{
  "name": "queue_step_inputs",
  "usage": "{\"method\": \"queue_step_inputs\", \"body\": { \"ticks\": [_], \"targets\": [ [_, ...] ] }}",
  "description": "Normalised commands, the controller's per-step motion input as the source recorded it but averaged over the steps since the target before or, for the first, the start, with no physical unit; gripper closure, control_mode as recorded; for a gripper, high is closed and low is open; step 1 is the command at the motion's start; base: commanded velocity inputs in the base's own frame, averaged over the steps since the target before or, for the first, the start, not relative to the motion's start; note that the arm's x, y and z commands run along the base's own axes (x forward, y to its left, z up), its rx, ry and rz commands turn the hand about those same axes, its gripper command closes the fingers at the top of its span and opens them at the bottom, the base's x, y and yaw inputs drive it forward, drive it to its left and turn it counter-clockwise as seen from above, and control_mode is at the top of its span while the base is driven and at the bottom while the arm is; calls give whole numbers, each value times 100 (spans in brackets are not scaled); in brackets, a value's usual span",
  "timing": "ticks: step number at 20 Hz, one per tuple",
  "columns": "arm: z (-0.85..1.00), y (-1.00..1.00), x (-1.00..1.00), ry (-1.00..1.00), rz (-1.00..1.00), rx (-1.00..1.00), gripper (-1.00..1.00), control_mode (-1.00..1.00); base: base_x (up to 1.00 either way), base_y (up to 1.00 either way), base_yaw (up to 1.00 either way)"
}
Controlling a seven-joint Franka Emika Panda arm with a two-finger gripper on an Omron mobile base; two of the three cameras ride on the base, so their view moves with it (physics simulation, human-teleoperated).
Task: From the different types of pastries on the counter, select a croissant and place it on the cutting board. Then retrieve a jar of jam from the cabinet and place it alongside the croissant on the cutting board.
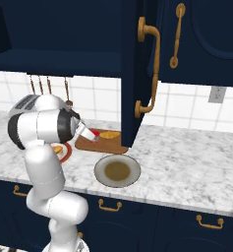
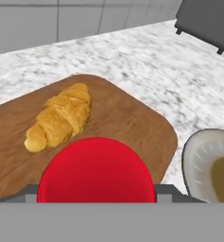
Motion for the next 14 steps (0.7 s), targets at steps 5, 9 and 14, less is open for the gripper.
{"method": "queue_step_inputs", "body": {
  "ticks": [5, 9, 14],
  "targets": [
    [-24, 0, 36, 0, -4, 0, 100, -100, 0, 0, 0],
    [-25, 0, 36, 0, -3, 0, 100, -100, 0, 0, 0],
    [-25, 0, 39, -1, -3, 0, 100, -100, 0, 0, 0]
  ]
}}
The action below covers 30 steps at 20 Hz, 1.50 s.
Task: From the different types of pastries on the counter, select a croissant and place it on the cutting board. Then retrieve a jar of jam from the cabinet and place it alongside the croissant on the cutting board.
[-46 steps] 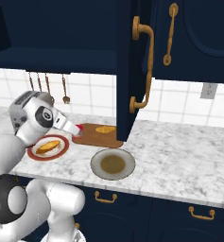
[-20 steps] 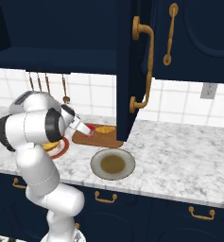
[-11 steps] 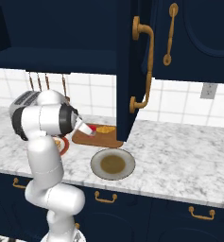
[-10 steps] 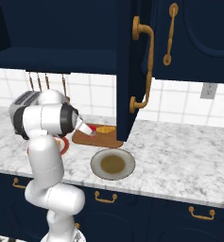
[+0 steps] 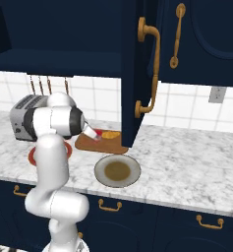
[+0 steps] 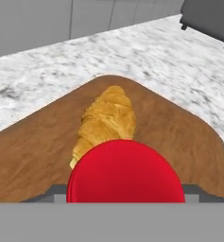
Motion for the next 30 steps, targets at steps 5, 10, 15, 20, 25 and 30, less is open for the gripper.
{"method": "queue_step_inputs", "body": {
  "ticks": [5, 10, 15, 20, 25, 30],
  "targets": [
    [-23, 6, 30, -3, -2, 0, -100, -100, 0, 0, 0],
    [22, -21, -56, -18, -2, 1, -100, -100, 0, 0, 0],
    [43, -22, -100, -26, 0, 0, -100, -100, 0, 0, 0],
    [19, -3, -93, -22, 0, 0, -100, -100, 0, 0, 0],
    [13, 0, -92, -30, 0, 0, -100, -100, 0, 0, 0],
    [20, 0, -100, -32, 1, 0, -100, -100, 0, 0, 0]
  ]
}}
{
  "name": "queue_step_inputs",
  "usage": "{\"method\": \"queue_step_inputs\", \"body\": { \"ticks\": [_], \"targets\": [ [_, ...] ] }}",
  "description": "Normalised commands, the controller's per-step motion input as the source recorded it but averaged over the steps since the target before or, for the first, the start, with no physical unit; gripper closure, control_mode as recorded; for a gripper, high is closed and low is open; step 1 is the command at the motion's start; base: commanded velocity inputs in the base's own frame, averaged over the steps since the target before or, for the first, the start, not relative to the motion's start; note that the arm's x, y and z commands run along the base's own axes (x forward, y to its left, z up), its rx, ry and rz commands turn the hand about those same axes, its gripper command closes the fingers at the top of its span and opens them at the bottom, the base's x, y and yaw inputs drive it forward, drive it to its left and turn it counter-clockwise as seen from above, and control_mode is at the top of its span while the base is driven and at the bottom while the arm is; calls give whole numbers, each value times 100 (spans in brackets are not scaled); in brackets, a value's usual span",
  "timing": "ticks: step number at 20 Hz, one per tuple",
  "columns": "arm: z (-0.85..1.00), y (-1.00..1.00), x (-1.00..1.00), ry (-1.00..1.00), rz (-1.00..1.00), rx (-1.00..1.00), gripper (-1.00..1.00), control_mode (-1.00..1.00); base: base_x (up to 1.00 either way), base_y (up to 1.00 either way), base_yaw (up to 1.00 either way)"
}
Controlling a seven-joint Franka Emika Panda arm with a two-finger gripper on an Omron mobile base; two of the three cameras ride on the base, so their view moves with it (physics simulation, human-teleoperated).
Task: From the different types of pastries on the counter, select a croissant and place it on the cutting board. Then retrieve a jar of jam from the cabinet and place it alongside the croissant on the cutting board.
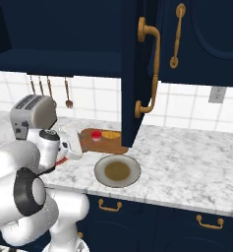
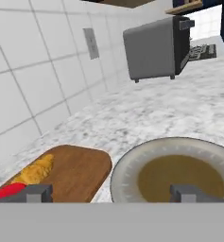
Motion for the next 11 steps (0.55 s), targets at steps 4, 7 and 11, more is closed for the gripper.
{"method": "queue_step_inputs", "body": {
  "ticks": [4, 7, 11],
  "targets": [
    [36, 0, -100, -36, 1, -4, -100, -100, 0, 0, 0],
    [50, 0, -100, -41, 3, -5, -100, -100, 0, 0, 0],
    [63, 0, -100, -43, 2, -4, -100, -100, 0, 0, 0]
  ]
}}
